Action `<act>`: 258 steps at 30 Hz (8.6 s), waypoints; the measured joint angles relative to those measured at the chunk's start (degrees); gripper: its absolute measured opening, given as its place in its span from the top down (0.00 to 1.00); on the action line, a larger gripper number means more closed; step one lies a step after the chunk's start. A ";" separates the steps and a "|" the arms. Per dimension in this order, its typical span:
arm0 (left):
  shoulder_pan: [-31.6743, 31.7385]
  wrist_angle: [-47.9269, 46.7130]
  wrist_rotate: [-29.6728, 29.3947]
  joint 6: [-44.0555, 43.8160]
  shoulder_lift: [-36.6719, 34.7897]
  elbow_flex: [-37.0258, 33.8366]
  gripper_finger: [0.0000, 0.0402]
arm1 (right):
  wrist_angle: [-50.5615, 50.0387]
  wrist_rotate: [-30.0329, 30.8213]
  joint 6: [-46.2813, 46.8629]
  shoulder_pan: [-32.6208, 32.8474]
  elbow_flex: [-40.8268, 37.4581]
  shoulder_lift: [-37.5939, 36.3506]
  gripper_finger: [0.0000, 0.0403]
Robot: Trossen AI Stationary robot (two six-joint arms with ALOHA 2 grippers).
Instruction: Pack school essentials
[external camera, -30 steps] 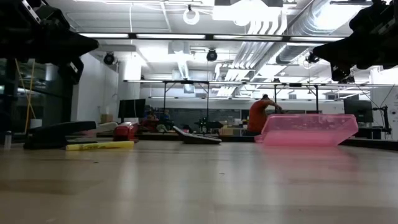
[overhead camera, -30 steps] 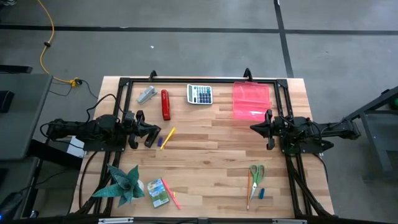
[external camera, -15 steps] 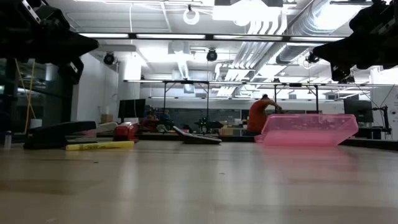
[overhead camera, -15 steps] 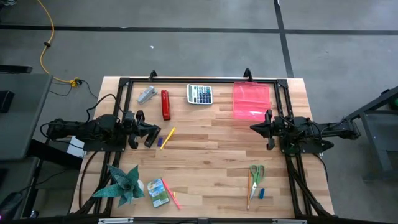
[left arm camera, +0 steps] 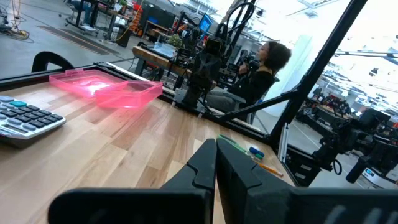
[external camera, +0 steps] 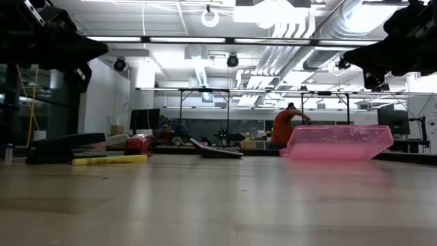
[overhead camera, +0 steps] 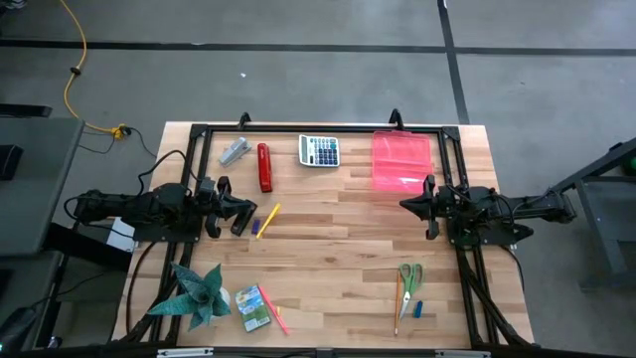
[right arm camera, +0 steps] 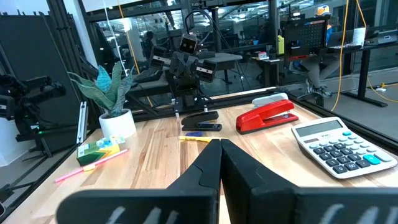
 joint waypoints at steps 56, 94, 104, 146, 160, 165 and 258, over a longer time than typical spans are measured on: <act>0.17 23.82 -7.89 -8.86 -0.01 0.03 1.00 | 6.38 -1.39 6.34 1.56 28.77 37.20 1.00; 0.17 5.52 -1.78 10.25 28.14 29.82 1.00 | 24.59 -1.93 12.67 1.40 29.23 38.58 1.00; 0.17 5.78 -2.85 10.99 28.21 29.82 1.00 | -35.36 -1.97 31.81 9.04 52.15 52.67 0.82; 0.17 5.82 -3.01 10.55 28.27 29.82 1.00 | -46.92 -16.56 101.30 33.64 41.21 87.31 0.56; 0.17 5.87 -3.08 10.54 28.27 29.82 1.00 | -46.27 -13.26 106.14 33.73 41.13 87.98 0.98; 0.17 5.87 -3.18 10.56 28.27 29.82 1.00 | -48.77 -8.95 106.53 33.69 40.69 85.59 0.98; 0.17 9.21 -2.13 13.11 54.11 43.94 1.00 | -52.01 8.24 -19.44 -43.62 63.18 80.45 1.00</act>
